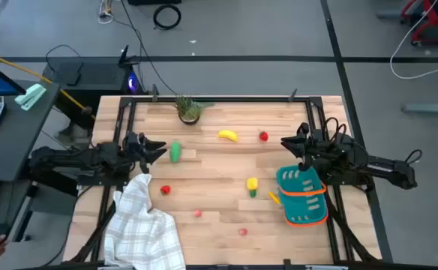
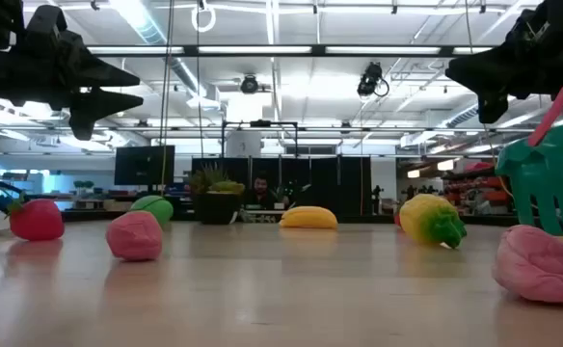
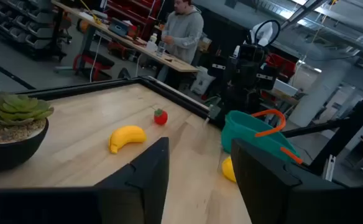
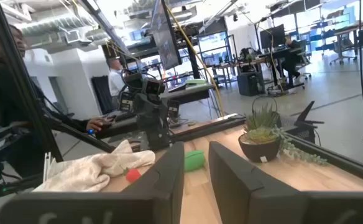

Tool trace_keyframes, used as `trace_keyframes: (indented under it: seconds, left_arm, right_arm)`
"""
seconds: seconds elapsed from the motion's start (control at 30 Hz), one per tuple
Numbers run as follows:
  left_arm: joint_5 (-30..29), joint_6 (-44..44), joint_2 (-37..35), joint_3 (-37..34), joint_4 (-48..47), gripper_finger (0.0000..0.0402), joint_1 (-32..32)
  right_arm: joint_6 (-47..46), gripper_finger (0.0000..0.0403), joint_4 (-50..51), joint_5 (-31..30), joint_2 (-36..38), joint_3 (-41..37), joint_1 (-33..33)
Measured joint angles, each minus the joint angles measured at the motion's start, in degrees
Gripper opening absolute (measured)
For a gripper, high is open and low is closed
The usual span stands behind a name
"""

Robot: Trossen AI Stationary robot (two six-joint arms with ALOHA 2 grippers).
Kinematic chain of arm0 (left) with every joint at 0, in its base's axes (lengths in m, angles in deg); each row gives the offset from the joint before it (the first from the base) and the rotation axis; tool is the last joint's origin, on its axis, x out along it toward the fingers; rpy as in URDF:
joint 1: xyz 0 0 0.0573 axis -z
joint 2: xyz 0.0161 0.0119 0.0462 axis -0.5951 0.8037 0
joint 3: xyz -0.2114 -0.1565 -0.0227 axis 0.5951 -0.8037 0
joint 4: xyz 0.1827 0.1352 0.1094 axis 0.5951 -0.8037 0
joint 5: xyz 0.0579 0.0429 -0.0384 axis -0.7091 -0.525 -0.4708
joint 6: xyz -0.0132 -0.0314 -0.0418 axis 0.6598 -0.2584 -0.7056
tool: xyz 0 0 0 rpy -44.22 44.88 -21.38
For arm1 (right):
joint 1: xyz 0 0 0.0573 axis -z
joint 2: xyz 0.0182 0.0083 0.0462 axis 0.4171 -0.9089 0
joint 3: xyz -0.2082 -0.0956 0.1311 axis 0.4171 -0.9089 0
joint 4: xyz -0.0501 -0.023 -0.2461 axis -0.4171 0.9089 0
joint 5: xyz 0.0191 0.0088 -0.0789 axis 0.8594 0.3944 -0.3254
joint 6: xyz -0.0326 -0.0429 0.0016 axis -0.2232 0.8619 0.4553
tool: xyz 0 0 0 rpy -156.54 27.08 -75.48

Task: Pick and placing Produce into tupperware

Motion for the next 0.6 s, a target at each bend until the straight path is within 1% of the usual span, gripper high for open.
trace_keyframes:
  seconds: [0.6]
  left_arm:
    - [0.00, -0.02, 0.01, 0.00, 0.01, 0.0178, 0.00]
  right_arm:
    - [0.02, 0.0082, 0.00, -0.01, -0.02, 0.00, 0.00]
